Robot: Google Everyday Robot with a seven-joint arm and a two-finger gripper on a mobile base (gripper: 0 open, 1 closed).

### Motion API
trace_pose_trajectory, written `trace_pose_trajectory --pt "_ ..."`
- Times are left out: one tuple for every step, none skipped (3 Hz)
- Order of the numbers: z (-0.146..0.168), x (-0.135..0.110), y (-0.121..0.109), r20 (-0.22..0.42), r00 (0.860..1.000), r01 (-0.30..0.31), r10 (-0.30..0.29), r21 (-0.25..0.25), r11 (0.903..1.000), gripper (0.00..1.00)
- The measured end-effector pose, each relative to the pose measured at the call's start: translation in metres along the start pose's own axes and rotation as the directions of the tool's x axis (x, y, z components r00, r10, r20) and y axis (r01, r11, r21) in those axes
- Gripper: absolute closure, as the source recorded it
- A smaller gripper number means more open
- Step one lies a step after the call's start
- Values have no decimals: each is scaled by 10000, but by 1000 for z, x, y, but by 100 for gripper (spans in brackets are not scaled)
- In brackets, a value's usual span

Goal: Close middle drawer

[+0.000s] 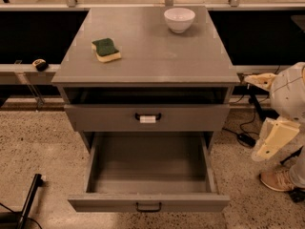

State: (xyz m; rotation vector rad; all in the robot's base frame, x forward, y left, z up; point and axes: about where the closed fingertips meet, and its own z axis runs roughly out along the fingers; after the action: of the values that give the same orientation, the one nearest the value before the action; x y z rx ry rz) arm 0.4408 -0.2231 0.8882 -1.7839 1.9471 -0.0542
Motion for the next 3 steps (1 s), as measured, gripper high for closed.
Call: trace_pose_trajectory --pt "37 20 9 854 9963 -117 138 -252 9996 0" --pt "115 18 41 3325 9416 -497 531 -188 9986 0" --pt "147 27 58 4597 8868 -620 480 154 9980 0"
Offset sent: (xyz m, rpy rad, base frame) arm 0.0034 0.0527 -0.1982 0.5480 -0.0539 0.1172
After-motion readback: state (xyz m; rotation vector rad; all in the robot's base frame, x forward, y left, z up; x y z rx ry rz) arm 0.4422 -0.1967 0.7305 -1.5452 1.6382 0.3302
